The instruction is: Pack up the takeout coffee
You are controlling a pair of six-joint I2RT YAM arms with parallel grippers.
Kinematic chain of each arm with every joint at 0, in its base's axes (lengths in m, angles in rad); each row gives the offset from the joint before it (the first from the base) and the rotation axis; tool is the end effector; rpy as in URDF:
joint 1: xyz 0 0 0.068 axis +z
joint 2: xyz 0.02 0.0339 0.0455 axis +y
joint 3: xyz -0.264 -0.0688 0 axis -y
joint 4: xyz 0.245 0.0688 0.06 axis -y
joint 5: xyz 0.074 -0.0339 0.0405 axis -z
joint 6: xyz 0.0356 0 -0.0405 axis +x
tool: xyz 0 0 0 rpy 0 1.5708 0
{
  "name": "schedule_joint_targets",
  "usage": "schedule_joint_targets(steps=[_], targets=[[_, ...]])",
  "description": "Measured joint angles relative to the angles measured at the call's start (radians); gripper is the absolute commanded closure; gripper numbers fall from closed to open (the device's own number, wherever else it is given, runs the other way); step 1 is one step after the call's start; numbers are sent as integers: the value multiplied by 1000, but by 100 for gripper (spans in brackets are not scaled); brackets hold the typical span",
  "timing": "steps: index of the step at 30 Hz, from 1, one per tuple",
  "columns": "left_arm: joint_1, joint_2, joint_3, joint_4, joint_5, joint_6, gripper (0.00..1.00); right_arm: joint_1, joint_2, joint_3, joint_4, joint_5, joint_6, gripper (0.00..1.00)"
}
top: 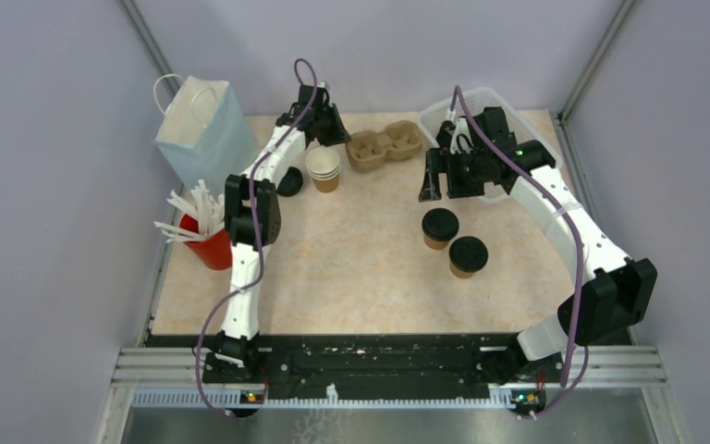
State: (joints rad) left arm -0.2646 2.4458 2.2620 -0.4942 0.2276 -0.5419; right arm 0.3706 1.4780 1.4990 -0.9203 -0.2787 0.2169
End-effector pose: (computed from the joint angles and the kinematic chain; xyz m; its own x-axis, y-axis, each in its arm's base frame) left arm 0.5376 -0.1540 0.2288 -0.7376 -0.3207 -0.5942 0.0513 0.8508 -0.5229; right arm 0.2822 0.1202 0.3568 -0.8219 -0.0974 -0.5612 -0.3388 0.8756 0.3442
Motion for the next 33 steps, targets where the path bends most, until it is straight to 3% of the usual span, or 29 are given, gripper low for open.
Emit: schedule_joint_targets(steps=[4,9,16,24,33], targets=[[0,1,0,-3,-6,7,73,0,0,0,0,0,0,19],[-2,1,0,-7,-17,21,76,0,0,0,0,-3,0,19],[-10,9,28,-34,-38,53,100,0,0,0,0,-3,0,19],[-15,9,43,-32,-46,47,100,0,0,0,0,-4,0,19],[-10,-22,77,-61,-30,-122,100,0,-14,0,0,-3,0,18]])
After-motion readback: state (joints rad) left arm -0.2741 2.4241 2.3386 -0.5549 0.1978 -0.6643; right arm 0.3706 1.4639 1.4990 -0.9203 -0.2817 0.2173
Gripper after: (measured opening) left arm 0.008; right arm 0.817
